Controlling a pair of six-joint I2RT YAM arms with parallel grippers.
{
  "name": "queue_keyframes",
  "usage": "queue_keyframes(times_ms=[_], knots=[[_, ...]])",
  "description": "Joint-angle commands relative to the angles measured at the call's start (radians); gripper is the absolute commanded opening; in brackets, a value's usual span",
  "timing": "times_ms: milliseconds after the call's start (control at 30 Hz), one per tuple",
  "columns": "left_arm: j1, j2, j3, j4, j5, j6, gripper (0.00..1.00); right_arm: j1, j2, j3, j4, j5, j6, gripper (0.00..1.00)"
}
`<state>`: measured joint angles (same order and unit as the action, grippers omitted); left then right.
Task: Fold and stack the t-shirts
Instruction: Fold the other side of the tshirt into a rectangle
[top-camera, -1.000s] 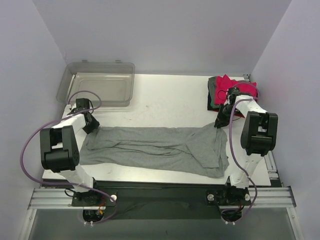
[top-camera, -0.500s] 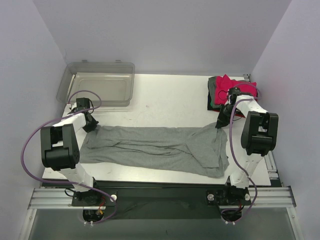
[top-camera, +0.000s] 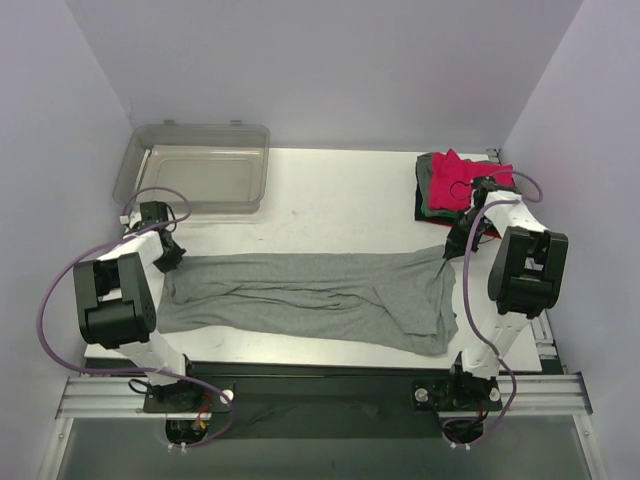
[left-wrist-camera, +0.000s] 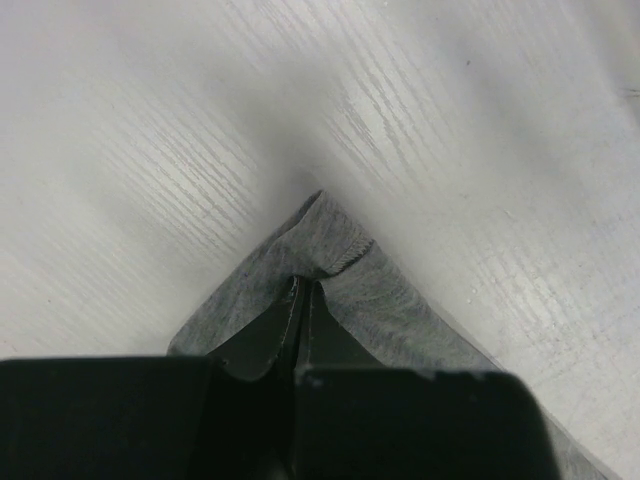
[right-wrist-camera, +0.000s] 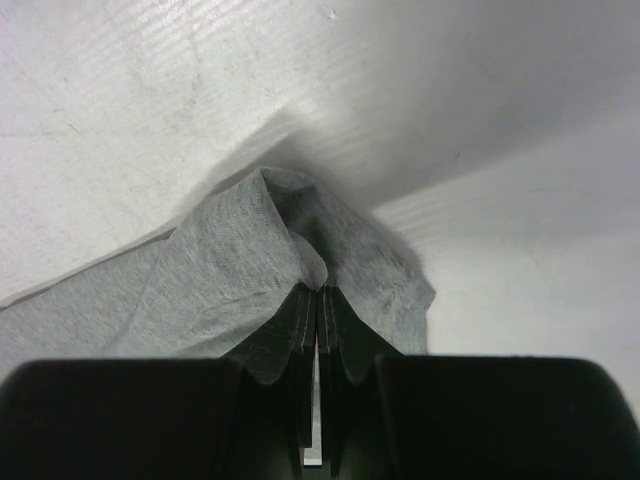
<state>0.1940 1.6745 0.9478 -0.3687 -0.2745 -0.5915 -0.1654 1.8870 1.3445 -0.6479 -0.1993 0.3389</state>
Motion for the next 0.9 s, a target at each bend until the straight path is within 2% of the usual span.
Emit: queue_keyframes(times_ms=[0,367,633,667,700,733,767,800,867], knots=[[0.004,-0.03,0.006,-0.038,-0.035,0.006,0.0,-0.002,-0.02,0.01,-0.088,0.032,0.021,0.0],[0.005,-0.039,0.019,-0.058,-0.061,0.001,0.0,-0.002,-0.026,-0.002,-0.179,0.084,0.095,0.0],[0.004,-0.016,0.068,-0.013,0.004,0.048,0.02,-0.005,0.024,0.05,-0.19,0.103,0.081,0.0],[0.002,-0.019,0.077,-0.004,0.014,0.065,0.11,-0.005,0.033,0.065,-0.194,0.101,0.077,0.0],[0.002,-0.021,0.086,-0.006,0.024,0.071,0.28,-0.003,0.037,0.102,-0.199,0.091,0.066,0.05],[0.001,-0.031,0.106,-0.006,0.027,0.078,0.37,-0.002,0.035,0.119,-0.206,0.084,0.06,0.13],[0.001,-0.041,0.114,-0.009,0.031,0.087,0.45,0.0,0.023,0.131,-0.214,0.08,0.051,0.29],[-0.001,-0.05,0.121,-0.007,0.037,0.093,0.55,0.012,0.014,0.151,-0.216,0.087,0.036,0.36],[0.001,-0.091,0.132,-0.006,0.043,0.105,0.61,0.032,-0.031,0.159,-0.228,0.098,0.011,0.44]])
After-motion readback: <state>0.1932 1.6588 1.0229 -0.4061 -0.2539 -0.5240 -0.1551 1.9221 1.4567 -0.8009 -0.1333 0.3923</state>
